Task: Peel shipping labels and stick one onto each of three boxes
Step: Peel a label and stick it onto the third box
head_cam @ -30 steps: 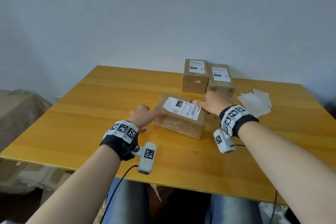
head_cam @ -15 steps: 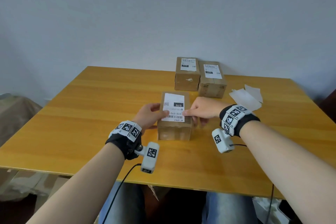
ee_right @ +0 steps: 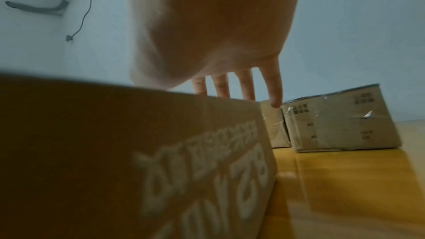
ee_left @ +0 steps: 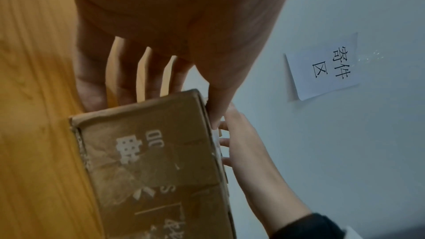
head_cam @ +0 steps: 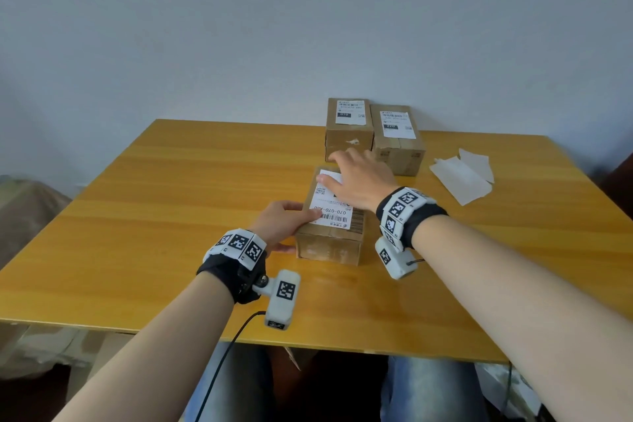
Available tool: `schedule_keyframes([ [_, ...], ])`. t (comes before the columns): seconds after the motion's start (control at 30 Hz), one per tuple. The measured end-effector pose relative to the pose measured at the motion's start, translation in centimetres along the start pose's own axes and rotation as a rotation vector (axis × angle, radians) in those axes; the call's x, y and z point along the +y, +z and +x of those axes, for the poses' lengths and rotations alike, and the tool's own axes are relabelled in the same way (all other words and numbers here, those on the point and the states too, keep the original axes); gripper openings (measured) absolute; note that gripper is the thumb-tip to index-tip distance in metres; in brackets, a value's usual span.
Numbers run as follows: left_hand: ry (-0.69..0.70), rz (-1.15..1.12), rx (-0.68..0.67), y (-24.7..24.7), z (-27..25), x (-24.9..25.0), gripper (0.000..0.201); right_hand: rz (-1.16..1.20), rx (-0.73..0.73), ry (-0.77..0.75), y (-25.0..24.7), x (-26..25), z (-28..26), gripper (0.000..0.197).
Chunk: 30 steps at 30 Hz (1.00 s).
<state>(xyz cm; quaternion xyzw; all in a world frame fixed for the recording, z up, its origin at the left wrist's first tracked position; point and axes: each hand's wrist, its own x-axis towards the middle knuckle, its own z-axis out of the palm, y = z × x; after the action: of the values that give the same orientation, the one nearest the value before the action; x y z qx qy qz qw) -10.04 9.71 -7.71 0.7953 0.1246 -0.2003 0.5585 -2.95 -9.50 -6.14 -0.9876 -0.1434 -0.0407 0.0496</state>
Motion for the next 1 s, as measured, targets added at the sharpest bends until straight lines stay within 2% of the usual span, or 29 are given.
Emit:
schedule_keyframes([
  [0.1,-0.003,0.016,0.017,0.2,0.2,-0.2,0.062,0.073,-0.144,0.056,0.7,-1.2,0.5,0.079],
  [0.17,0.001,0.021,0.016,0.3,0.0,-0.1,0.059,0.070,-0.177,0.067,1.1,-1.5,0.6,0.079],
  [0.37,-0.018,0.052,-0.021,0.4,0.2,0.9,0.055,0.045,-0.122,0.071,2.2,-1.3,0.7,0.075],
  [0.5,-0.010,0.109,-0.015,0.8,0.4,2.0,0.040,0.064,-0.104,0.162,2.6,-1.1,1.0,0.079],
  [0.8,-0.037,0.058,-0.001,0.8,1.1,1.4,0.054,0.001,-0.095,0.219,2.8,-0.8,2.4,0.073],
  [1.0,-0.047,0.037,-0.038,0.4,1.1,1.4,0.047,-0.014,-0.049,0.207,2.9,-0.3,3.9,0.068],
])
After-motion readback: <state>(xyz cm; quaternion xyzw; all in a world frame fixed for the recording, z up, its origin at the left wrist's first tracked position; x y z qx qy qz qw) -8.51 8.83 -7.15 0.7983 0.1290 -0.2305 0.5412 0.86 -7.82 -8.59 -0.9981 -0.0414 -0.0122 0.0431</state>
